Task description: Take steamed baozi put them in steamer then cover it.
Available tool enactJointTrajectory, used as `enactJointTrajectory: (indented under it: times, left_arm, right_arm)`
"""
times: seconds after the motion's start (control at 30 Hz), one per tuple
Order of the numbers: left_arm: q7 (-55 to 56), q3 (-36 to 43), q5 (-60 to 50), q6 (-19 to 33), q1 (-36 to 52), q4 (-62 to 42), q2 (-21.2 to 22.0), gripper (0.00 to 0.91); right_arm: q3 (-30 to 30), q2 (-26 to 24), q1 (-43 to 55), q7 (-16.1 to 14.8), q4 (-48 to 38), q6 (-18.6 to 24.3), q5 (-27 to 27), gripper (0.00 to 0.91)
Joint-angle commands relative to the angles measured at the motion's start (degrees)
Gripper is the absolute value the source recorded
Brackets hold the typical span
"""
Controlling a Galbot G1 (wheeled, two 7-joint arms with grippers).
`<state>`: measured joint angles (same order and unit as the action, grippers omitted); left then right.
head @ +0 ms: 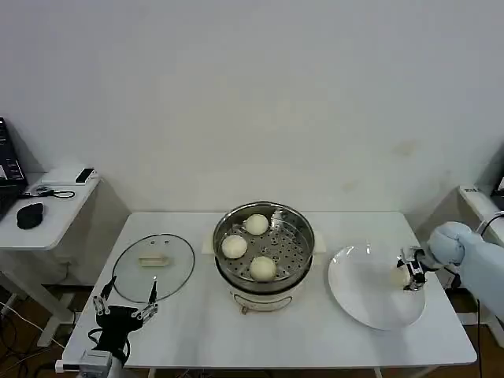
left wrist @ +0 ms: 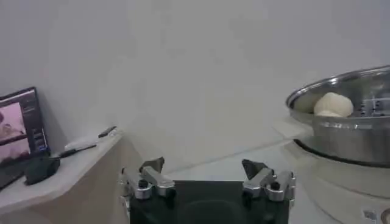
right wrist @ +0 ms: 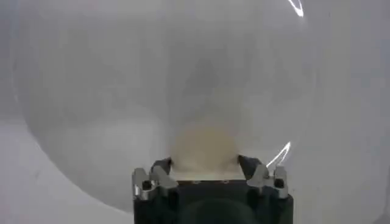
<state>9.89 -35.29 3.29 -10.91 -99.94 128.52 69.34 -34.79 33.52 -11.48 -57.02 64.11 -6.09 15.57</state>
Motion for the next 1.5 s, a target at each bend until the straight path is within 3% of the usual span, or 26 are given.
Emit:
enactJointTrajectory:
  times: [0.03, 0.37, 0.6, 0.67, 0.8, 0.97, 1.2, 1.4, 1.5]
  left_arm:
    - [0.0, -0.2, 0.0, 0.0, -0.1, 0.1, -0.2, 0.907]
    - [0.0, 0.0, 0.0, 0.0, 0.4, 0.3, -0.2, 0.907]
    - [0.0, 0.3, -0.2, -0.1, 1.0, 0.3, -0.1, 0.907]
    - [0.1, 0.3, -0.2, -0.1, 1.1, 0.4, -0.1, 0.907]
    - [0.1, 0.4, -0.3, -0.1, 1.5, 0.2, 0.2, 0.907]
    - [0.1, 0.7, -1.0, -0.1, 1.9, 0.3, 0.7, 0.907]
    - [0.1, 0.5, -1.5, 0.1, 2.0, 0.2, 1.1, 0.907]
    - [0.2, 0.2, -1.5, 0.2, 2.1, 0.4, 1.5, 0.907]
    - [0.2, 0.2, -1.5, 0.3, 2.0, 0.4, 1.7, 0.907]
  right_arm:
    - [-1.5, -2.0, 2.9, -2.0, 3.5, -1.2, -1.4, 0.655]
    - [-5.8, -6.9, 14.4, -2.7, 14.5, -5.4, -7.3, 0.655]
    - [-20.4, -5.5, 35.0, -2.0, 19.8, -10.3, -16.5, 0.665]
    - [-27.3, -2.8, 43.4, -1.3, 20.5, -11.7, -21.6, 0.665]
    - [-32.9, 1.6, 48.6, 0.2, 21.8, -14.0, -26.9, 0.675]
    - [-38.1, 9.9, 51.6, 4.5, 25.4, -20.5, -36.9, 0.675]
    - [-40.9, 18.0, 50.7, 11.3, 26.9, -27.8, -49.8, 0.675]
    - [-40.9, 20.7, 48.4, 15.7, 26.2, -33.1, -54.6, 0.675]
    - [-41.1, 20.8, 46.3, 16.9, 25.3, -35.2, -54.4, 0.675]
